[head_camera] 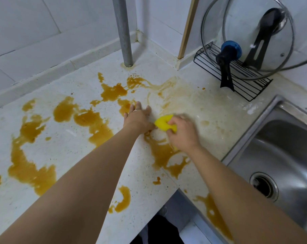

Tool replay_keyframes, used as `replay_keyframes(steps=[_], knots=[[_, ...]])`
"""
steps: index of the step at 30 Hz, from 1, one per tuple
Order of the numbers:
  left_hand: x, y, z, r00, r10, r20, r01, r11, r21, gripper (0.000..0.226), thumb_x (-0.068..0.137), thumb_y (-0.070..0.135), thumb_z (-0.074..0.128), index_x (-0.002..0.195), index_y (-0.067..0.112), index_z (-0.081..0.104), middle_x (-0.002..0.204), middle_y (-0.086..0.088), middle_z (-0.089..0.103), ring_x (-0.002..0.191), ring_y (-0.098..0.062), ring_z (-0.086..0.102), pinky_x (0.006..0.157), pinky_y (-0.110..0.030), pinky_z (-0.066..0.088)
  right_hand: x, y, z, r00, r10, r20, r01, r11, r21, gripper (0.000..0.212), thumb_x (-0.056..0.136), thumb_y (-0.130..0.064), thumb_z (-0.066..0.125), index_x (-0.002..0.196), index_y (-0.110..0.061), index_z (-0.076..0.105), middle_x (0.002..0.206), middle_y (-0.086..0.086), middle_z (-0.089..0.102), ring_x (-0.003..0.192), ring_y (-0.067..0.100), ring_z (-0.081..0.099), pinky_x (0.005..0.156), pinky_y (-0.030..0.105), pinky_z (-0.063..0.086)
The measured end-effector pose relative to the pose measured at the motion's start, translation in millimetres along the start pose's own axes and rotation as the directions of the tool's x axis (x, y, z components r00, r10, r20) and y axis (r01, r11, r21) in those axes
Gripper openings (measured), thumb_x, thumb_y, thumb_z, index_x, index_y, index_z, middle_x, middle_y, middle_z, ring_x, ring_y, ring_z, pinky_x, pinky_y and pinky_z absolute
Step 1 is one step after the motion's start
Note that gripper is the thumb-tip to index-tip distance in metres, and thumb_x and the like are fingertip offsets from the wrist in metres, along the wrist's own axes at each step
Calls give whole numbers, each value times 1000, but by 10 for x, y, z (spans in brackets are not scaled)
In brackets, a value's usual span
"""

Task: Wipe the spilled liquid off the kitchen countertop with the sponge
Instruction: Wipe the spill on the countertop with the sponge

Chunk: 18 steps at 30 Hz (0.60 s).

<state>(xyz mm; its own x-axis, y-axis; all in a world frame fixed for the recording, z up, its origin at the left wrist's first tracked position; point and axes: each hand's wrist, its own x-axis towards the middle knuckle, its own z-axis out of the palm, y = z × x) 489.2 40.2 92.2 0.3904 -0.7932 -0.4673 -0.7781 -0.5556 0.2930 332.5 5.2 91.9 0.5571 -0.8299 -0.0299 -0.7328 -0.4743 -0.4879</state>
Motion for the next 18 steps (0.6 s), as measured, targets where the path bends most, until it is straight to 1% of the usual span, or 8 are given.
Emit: replay_keyframes(steps=[2,4,7,8,10,13,15,18], knots=[[3,4,1,1000,-4,7,4,1000,-9,83,85,48,62,151,29,15,159,-3,-9,146,-28,-11,116,-49,3,67,226,-164,985,156,-80,-164,980,-110,26,84,-13,54,109,-15,62,117,9,56,108,28,51,91,34,40],[10,11,-1,1000,-10,5,10,1000,-10,82,85,48,62,150,29,16,159,-4,-8,146,-29,-10,116,-49,3,55,243,-208,963,256,-90,-263,961,-89,27,84,-12,55,110,-12,61,118,10,55,108,29,52,92,34,42],[15,10,9,1000,-8,-18,8,1000,3,75,88,37,59,150,29,17,159,-5,-7,146,-29,-9,116,-49,4,-107,-114,-27,991,42,130,-54,994,91,12,78,-11,62,90,-12,59,99,4,53,96,24,55,82,30,45],[13,8,14,1000,-7,-24,7,1000,2,74,88,35,58,150,29,17,159,-5,-7,146,-29,-9,116,-49,3,-142,-155,0,989,-11,147,-5,994,111,10,78,-11,62,86,-13,57,96,4,52,96,24,54,81,30,45],[9,2,19,1000,2,-18,-2,1000,0,76,88,40,59,150,30,16,159,-4,-8,146,-28,-10,116,-49,2,-79,-11,-116,998,23,64,-24,999,27,14,82,-12,59,96,-12,60,105,6,55,102,24,53,87,32,44],[5,-1,12,1000,-4,-7,4,1000,-20,82,85,48,62,150,30,16,159,-3,-8,146,-29,-11,116,-49,2,56,385,-322,961,240,-136,-258,957,-136,24,84,-12,54,108,-9,59,116,13,55,108,30,51,89,36,41],[8,15,4,1000,-11,-6,11,1000,-20,82,84,48,63,150,30,17,159,-3,-8,146,-29,-11,116,-49,2,31,318,-267,967,239,-92,-245,968,-61,21,83,-13,56,102,-7,60,108,12,57,102,29,53,83,32,43],[2,27,7,1000,-20,-13,19,1000,-19,81,84,46,63,150,30,18,159,-3,-8,146,-29,-10,116,-49,1,-61,76,-48,996,42,85,-49,995,86,7,79,-14,59,85,-10,58,92,4,55,88,22,54,70,26,42]])
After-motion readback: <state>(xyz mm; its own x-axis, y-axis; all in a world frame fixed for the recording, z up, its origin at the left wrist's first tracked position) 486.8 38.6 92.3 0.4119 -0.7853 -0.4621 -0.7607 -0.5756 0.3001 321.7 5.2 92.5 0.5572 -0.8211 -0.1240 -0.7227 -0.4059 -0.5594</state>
